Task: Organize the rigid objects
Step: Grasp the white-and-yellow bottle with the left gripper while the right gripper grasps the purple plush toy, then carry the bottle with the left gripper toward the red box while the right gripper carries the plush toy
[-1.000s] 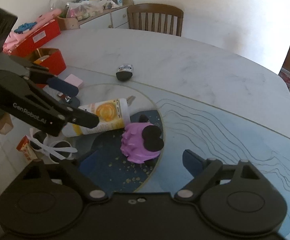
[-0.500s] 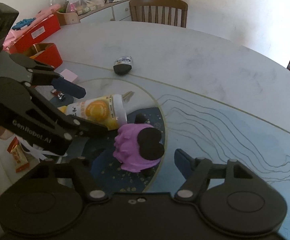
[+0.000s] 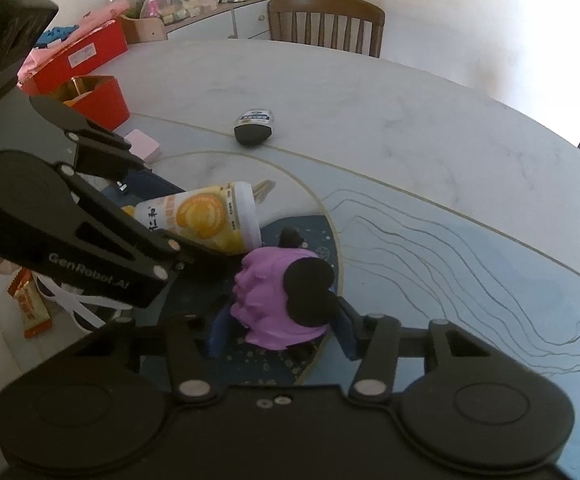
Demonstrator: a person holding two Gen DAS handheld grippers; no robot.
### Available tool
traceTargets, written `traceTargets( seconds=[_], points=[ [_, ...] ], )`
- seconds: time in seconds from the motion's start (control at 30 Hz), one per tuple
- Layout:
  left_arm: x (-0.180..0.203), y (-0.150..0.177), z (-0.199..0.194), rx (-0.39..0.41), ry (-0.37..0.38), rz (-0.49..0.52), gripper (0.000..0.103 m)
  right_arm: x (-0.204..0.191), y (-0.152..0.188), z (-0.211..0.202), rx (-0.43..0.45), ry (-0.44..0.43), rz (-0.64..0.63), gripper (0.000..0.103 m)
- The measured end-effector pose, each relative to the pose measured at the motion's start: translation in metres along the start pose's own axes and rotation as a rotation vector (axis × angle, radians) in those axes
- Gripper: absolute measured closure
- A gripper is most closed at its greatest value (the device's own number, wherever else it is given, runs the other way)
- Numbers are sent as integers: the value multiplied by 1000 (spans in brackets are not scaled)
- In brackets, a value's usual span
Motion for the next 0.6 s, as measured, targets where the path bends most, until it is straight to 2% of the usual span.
traceTargets(
  seconds=[0.13,0.6],
  points=[
    [2,1,-3,5,2,4,57,1,1,-2,4,14,22,52],
    [-7,3,-23,22,11,-81,59,-8,-2,-25,52,52,94,55]
  ],
)
Point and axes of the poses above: each gripper's, at about its wrist camera, not at the fingertips, and z roughly the way its jaws point, x to its right, y to its underside, the point moved 8 cm from there along z, roughly the way its jaws point, and after that the axes turned 6 degrees about -y, right-handed, at the moved point
